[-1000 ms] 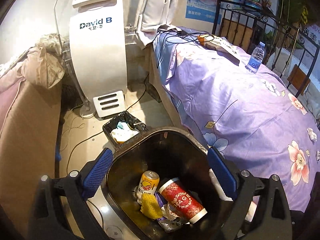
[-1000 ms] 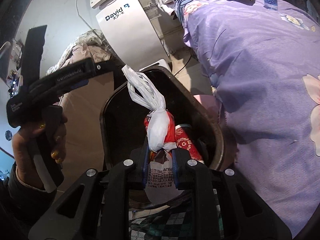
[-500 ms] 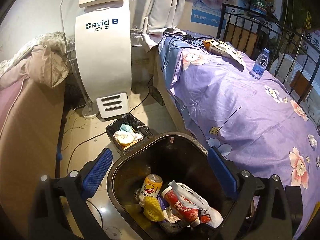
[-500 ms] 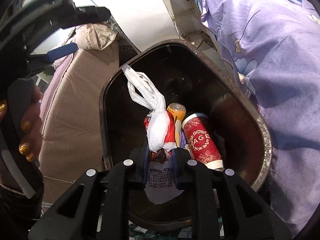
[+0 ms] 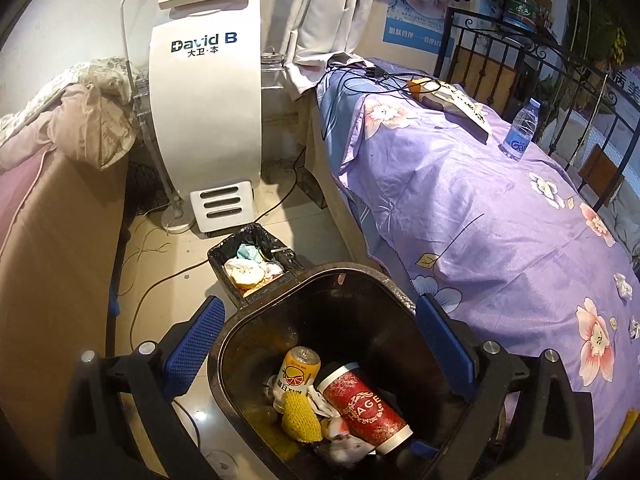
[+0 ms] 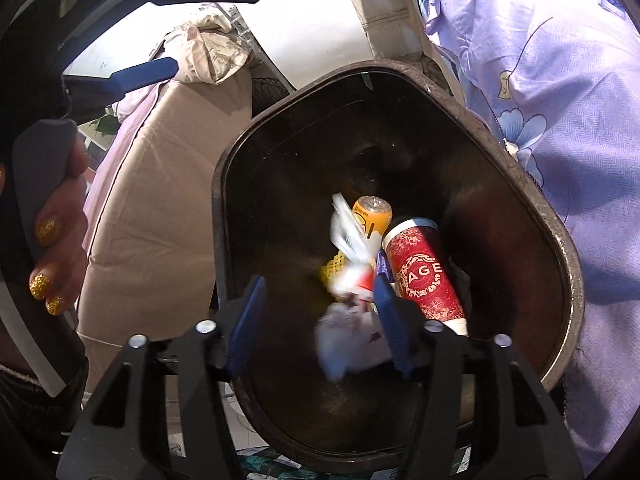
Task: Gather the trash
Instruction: 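Open the right gripper to drop the white tied bag into the bin, then grasp the beige paper wrapper on the bedspread with the right gripper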
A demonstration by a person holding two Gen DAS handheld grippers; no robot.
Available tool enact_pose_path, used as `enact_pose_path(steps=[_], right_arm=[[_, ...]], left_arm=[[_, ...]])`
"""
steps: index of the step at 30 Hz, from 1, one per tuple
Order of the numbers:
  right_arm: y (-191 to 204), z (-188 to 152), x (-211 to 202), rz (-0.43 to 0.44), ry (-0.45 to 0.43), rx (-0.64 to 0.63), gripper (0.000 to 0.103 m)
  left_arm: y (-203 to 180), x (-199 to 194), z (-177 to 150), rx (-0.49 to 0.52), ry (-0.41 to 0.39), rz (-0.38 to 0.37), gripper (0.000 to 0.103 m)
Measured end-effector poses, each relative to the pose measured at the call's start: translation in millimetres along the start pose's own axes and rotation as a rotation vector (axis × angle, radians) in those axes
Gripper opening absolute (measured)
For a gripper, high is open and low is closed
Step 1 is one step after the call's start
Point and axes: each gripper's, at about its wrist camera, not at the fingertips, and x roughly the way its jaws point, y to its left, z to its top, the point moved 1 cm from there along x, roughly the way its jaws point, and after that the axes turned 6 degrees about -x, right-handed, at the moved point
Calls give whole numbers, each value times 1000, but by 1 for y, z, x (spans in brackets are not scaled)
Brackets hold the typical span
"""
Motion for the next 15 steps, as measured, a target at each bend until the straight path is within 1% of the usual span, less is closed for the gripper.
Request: enact_pose_path(steps=[3,4,8,11,15], right_arm=[[2,-1,-2,6,-9,-11,65],[3,-1,-3,0,-13,-11,69],[4,-3,-10,6,-31,-12,71],[3,-4,-20,4,-63,-10,72],[-5,-7,-42,-19,-119,16,72]], left_arm=[[0,1,0,1,4,4,95],[0,1,0,-2,4,4,95],[-1,4,0,-8,15,-2,95],[-8,4,1,-11,21,-27,95],[-27,1,0,26,9,-50,95]])
